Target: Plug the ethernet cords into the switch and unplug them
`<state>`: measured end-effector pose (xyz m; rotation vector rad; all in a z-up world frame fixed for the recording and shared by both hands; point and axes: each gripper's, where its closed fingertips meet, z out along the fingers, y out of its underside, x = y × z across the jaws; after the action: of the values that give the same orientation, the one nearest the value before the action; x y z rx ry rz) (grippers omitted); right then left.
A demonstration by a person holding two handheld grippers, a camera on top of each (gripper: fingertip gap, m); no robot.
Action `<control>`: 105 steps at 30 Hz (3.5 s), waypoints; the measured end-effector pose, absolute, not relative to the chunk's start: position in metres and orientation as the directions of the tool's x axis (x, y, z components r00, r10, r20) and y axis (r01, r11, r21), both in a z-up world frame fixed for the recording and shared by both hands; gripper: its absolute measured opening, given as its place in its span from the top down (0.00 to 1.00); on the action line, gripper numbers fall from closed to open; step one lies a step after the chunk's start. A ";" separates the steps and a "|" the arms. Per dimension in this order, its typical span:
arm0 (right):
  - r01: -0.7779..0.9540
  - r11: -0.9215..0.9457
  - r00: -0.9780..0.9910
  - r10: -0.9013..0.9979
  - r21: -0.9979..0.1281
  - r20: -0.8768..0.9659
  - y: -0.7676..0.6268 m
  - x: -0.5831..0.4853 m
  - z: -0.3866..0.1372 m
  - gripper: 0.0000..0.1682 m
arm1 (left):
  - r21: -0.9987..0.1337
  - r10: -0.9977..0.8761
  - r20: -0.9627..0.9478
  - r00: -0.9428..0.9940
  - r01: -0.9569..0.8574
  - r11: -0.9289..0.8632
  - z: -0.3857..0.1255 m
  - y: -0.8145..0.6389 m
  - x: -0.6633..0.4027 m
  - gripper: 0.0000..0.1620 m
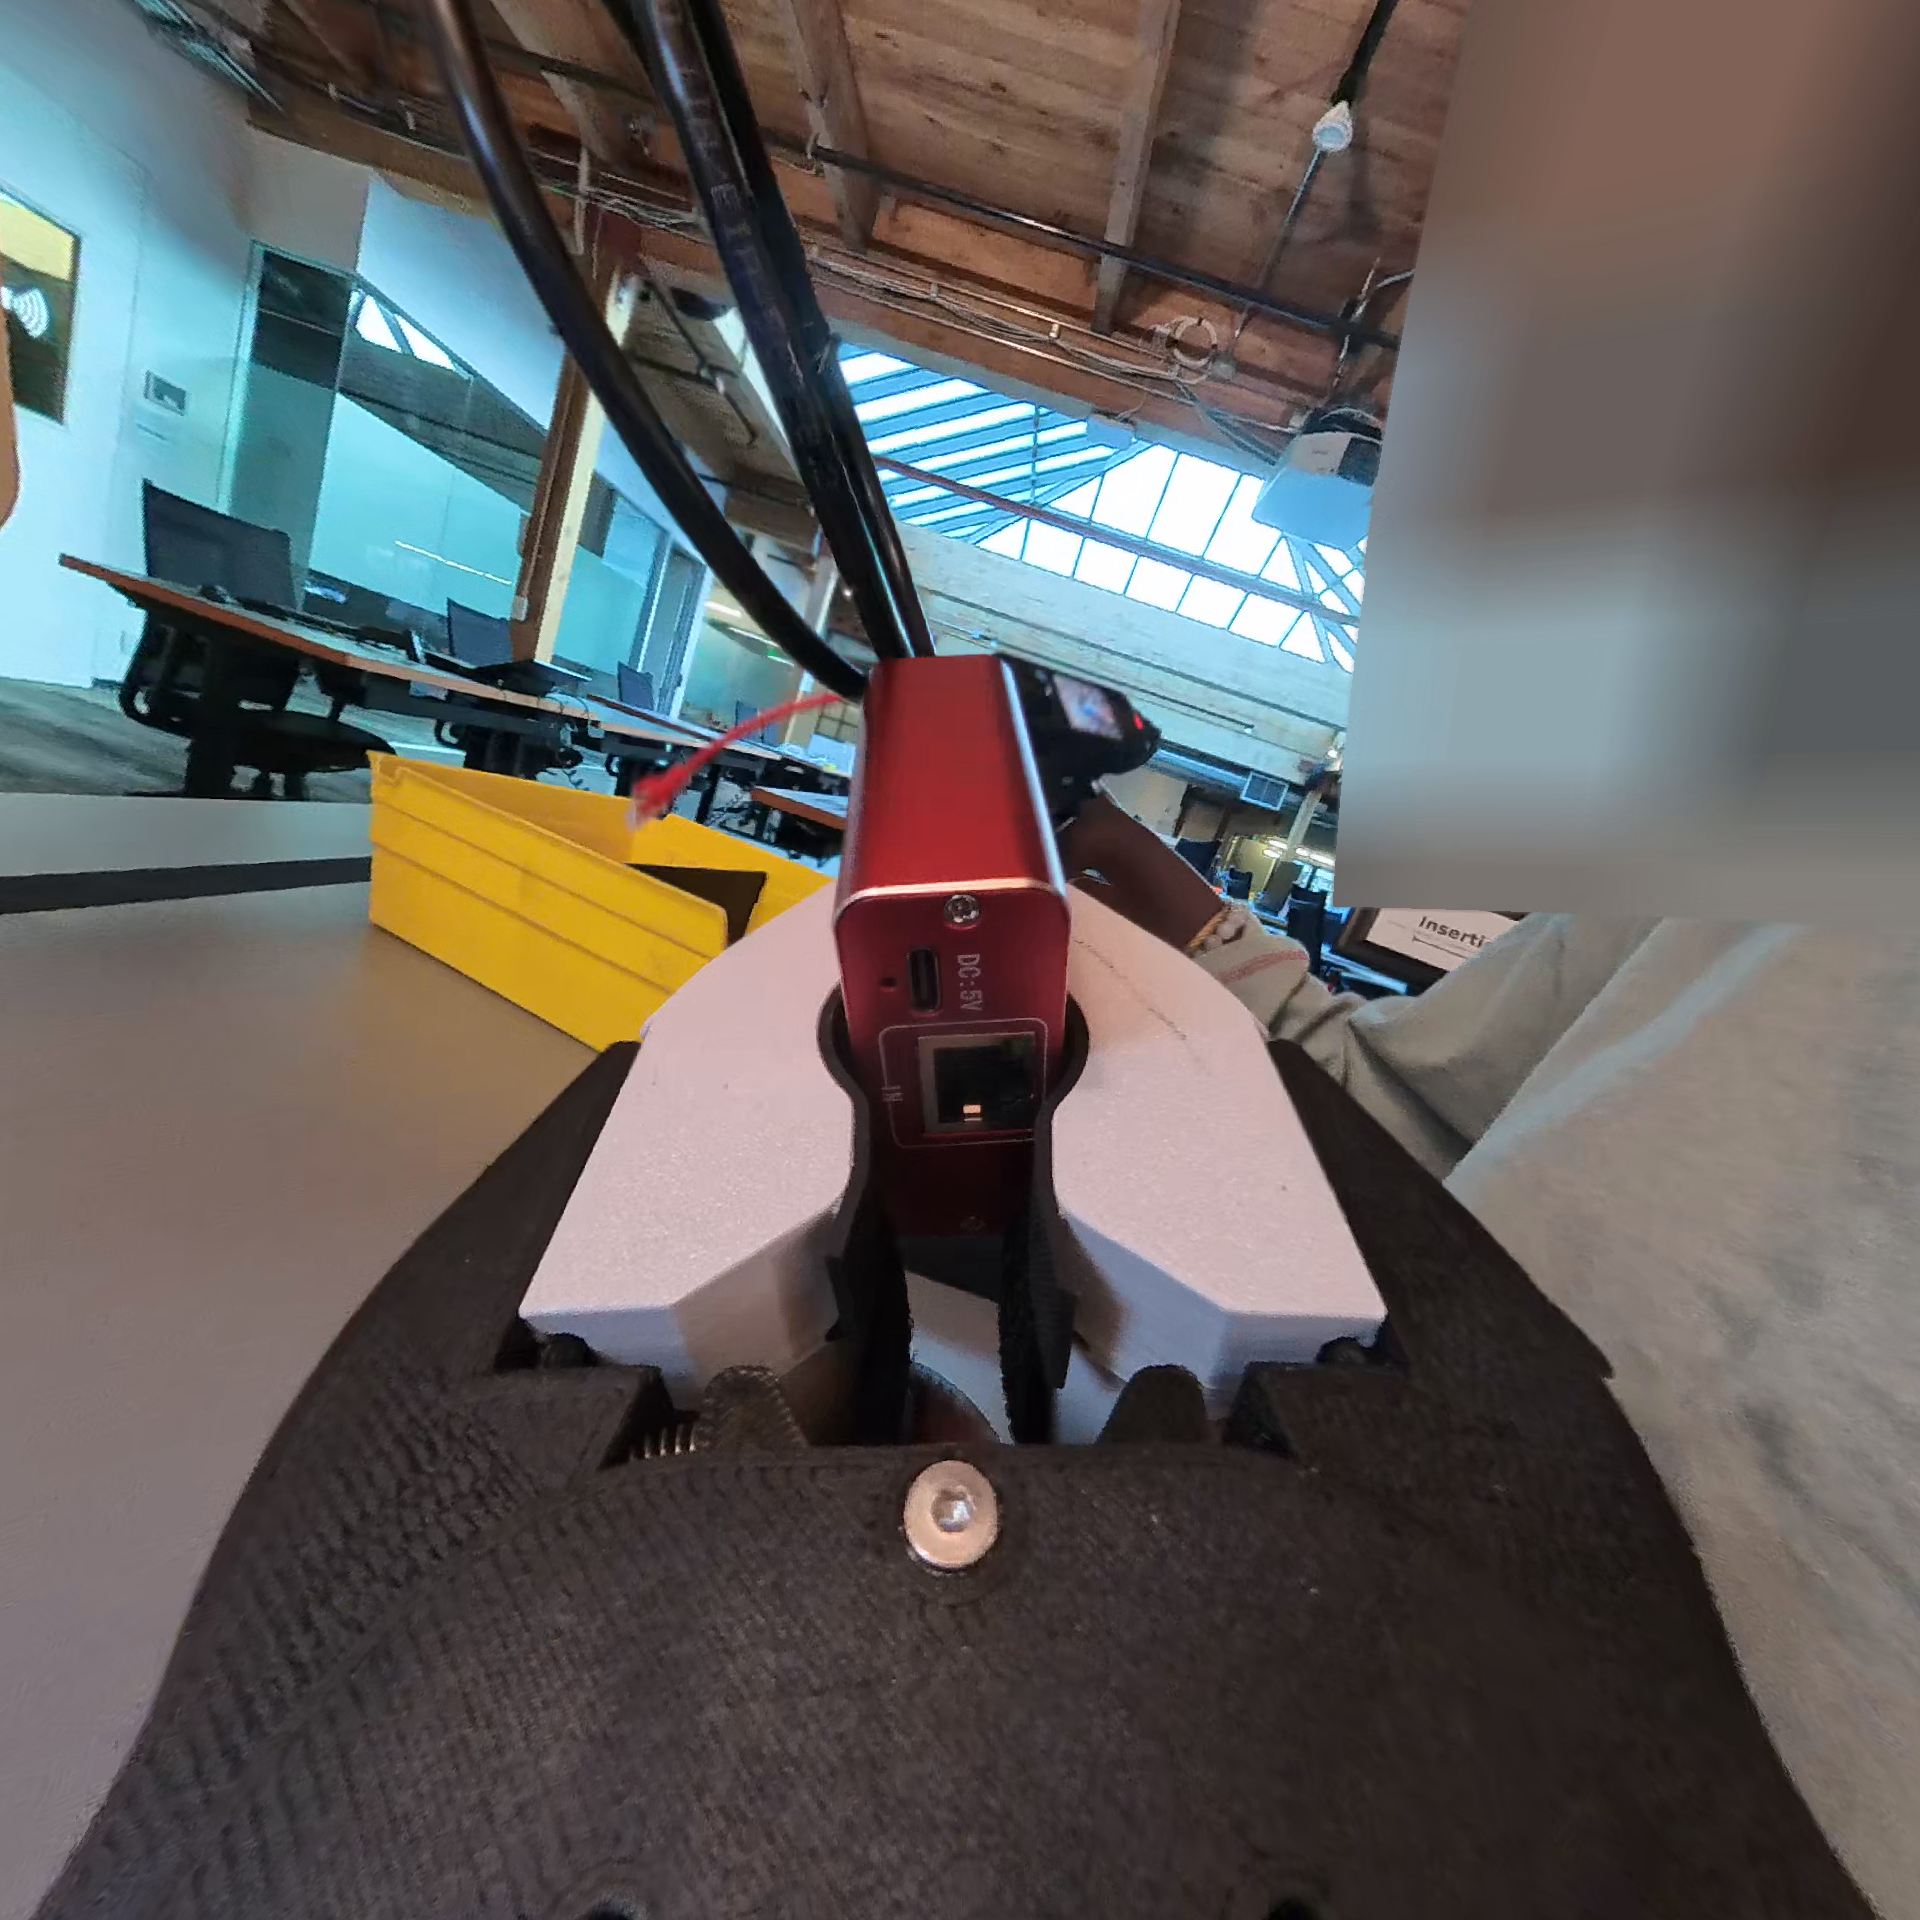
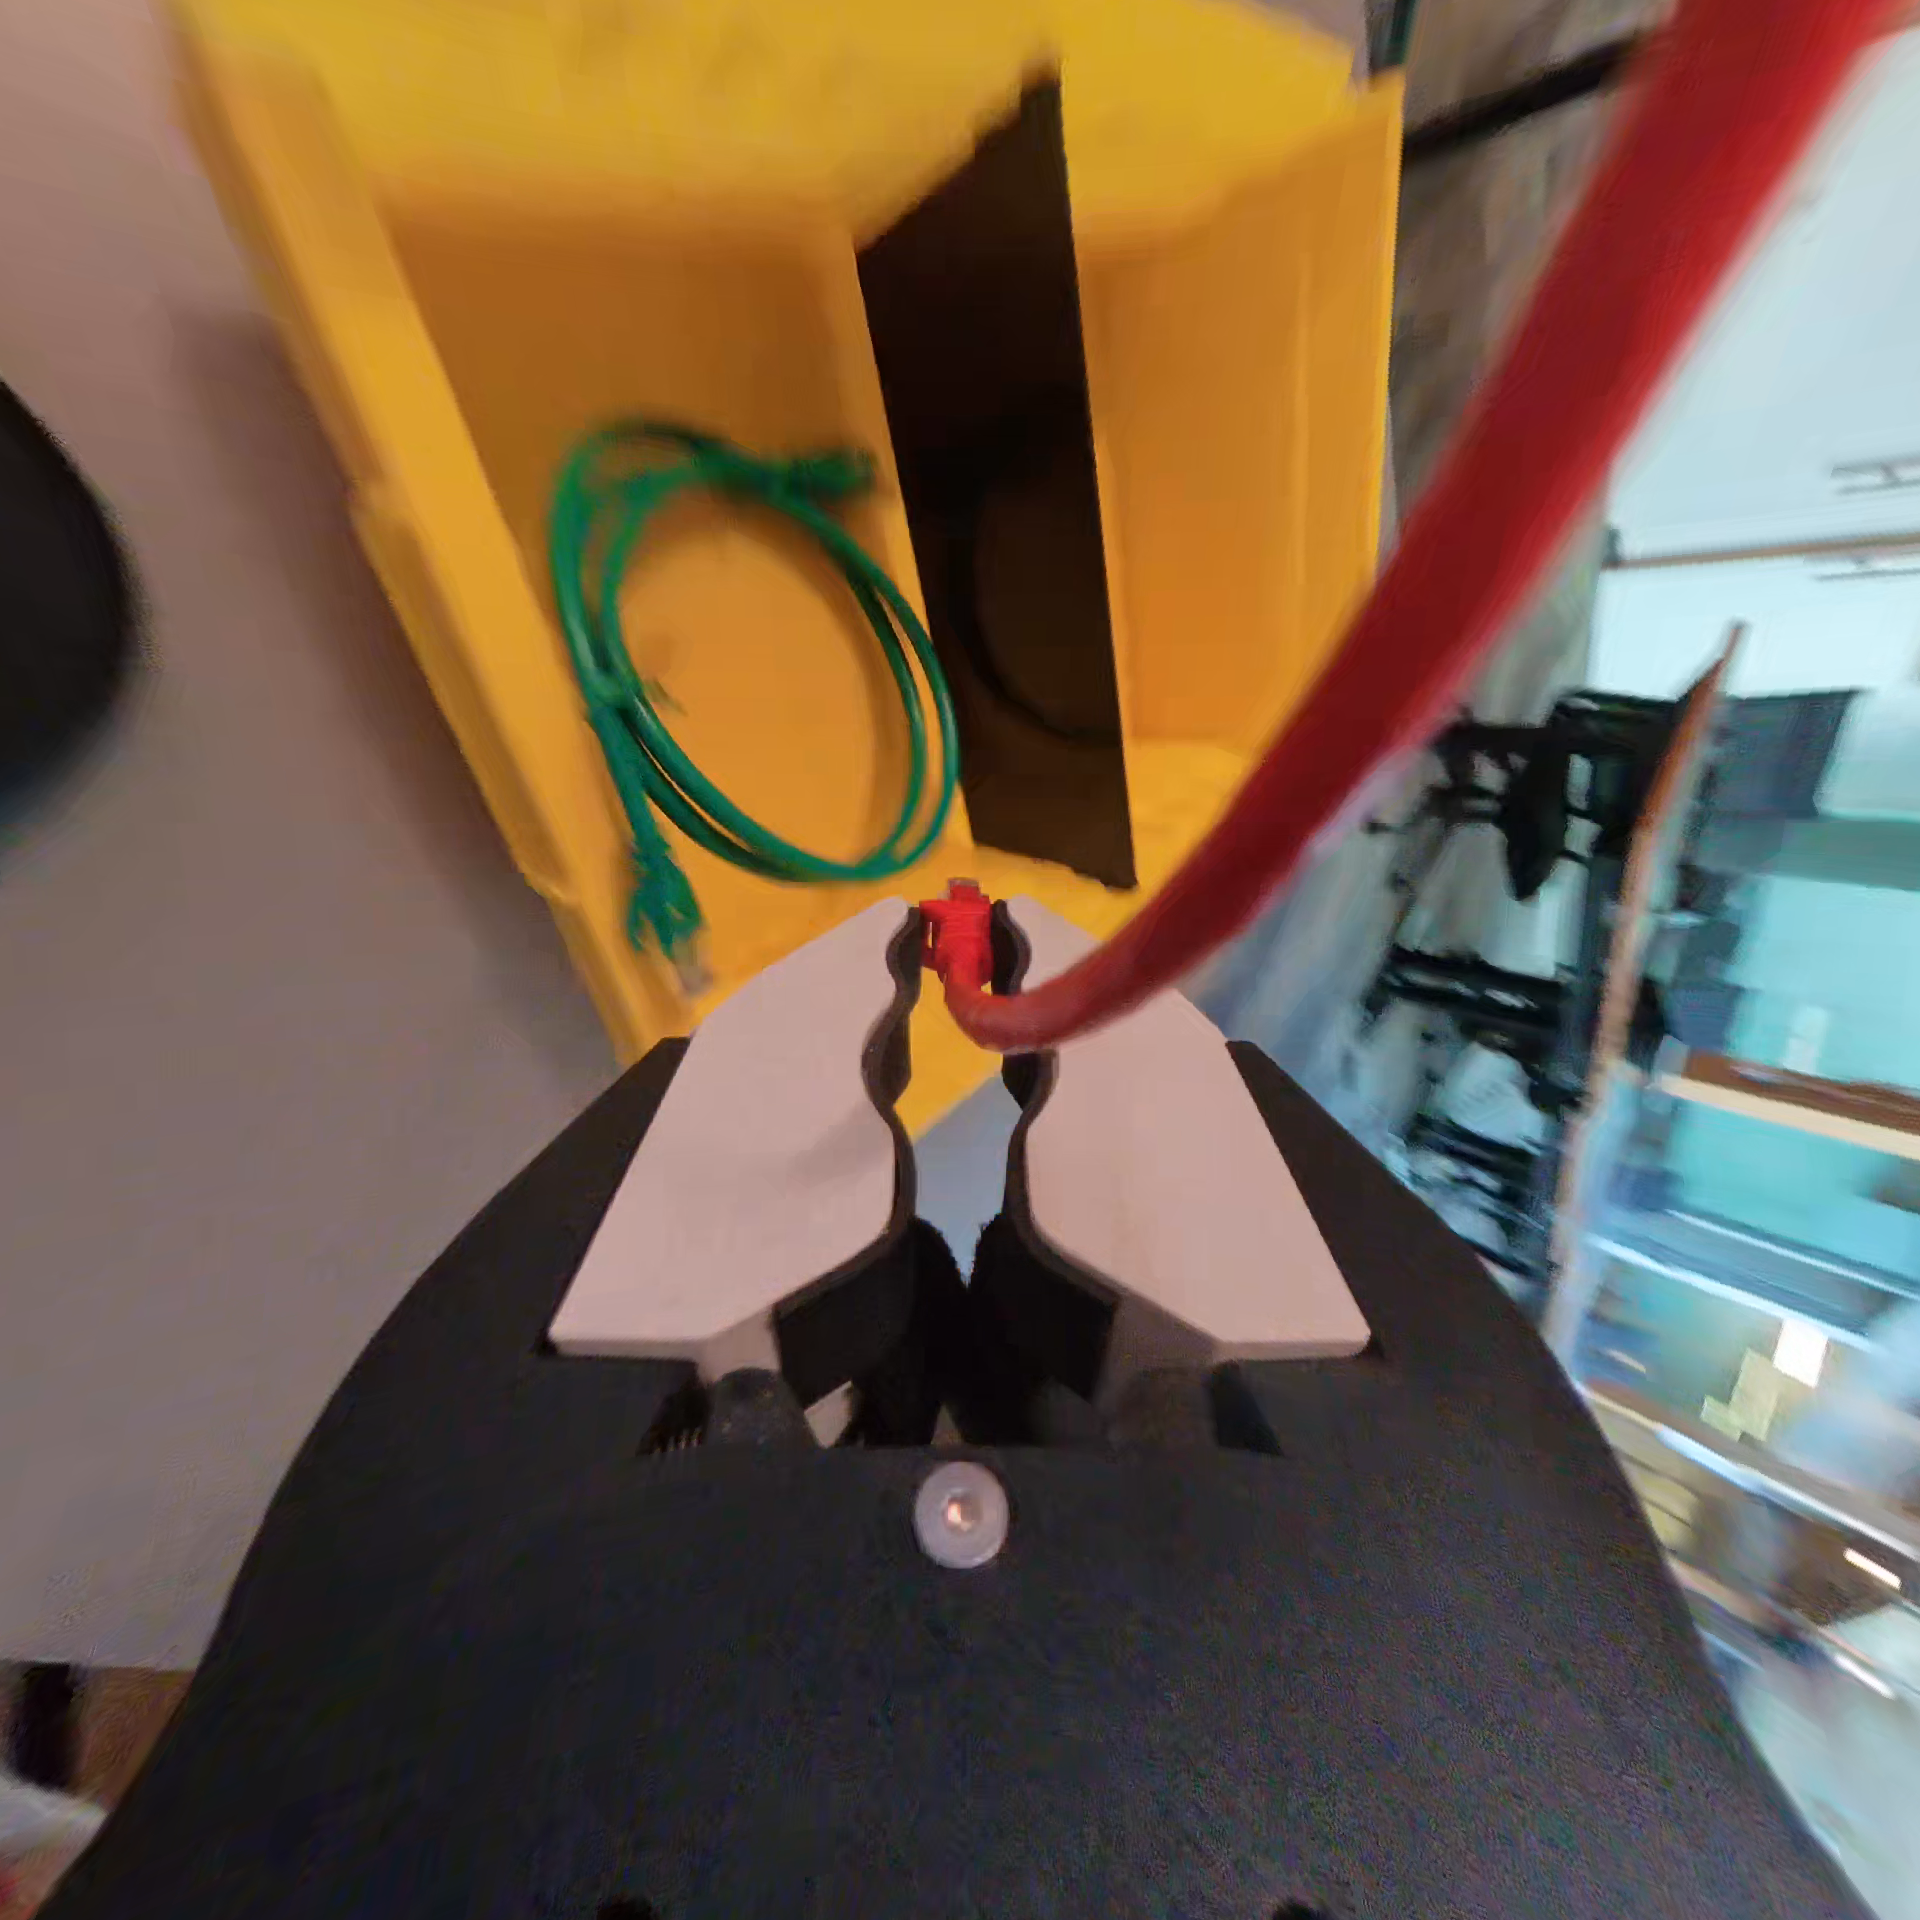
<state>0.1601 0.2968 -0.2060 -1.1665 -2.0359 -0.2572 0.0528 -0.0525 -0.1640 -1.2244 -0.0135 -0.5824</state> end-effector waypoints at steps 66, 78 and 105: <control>0.074 -0.277 -0.814 0.538 -0.958 -0.219 -0.042 0.068 -0.161 0.91 | -0.942 -0.443 0.265 0.857 0.328 0.071 -0.191 -0.039 0.078 0.82; -0.192 -0.104 -0.628 0.777 -0.976 0.041 -0.035 0.069 -0.164 0.89 | -0.954 -0.416 0.235 0.878 0.290 0.073 -0.193 -0.035 0.079 0.82; -0.335 -0.467 -0.551 0.801 -0.818 -0.232 0.029 0.081 -0.123 0.92 | -0.804 -0.480 0.271 0.834 0.470 0.363 -0.149 -0.073 0.054 0.82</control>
<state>0.0811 0.0295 -0.1231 -0.8059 -0.9648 2.0598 0.0538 -0.0735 -0.1490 -1.0312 0.0112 -0.6117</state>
